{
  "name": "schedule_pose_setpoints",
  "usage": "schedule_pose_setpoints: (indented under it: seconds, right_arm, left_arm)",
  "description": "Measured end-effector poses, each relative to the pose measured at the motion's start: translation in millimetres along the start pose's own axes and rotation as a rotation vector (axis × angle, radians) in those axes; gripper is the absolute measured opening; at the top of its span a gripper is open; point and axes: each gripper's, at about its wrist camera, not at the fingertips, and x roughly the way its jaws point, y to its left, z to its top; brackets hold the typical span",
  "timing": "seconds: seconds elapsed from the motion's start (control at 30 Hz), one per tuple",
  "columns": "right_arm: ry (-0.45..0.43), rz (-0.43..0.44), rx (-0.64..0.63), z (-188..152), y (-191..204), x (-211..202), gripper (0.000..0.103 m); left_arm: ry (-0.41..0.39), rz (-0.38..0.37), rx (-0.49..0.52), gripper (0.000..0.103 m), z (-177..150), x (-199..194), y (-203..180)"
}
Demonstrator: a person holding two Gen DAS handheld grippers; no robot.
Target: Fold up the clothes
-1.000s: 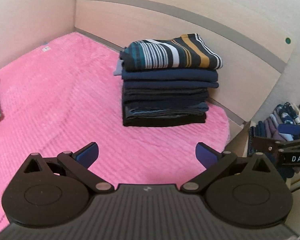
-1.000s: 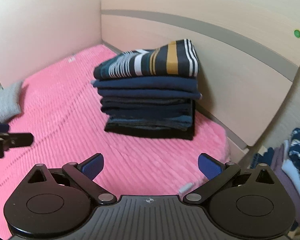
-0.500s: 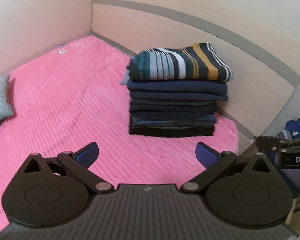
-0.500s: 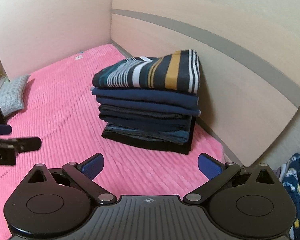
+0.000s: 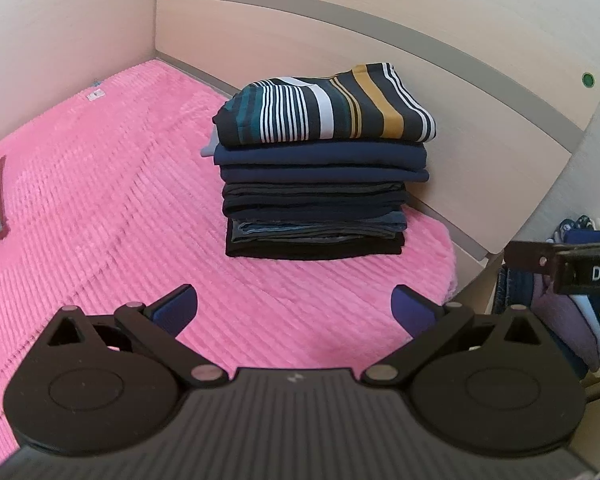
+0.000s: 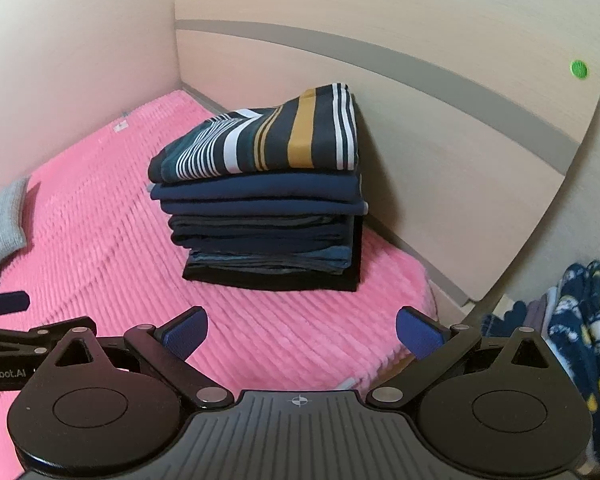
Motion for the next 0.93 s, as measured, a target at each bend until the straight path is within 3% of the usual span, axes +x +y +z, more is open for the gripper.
schedule_pose_setpoints:
  seconds: [0.53,0.93]
  right_arm:
    - [0.004,-0.014,-0.037,-8,14,-5,0.103]
    - [0.005,-0.015,-0.043,-9,12,-5,0.103]
  left_arm:
    - [-0.008,0.024,0.043,0.101,-4,-2,-3]
    - [-0.036,-0.010,0.042,0.102,-6,-5,-7]
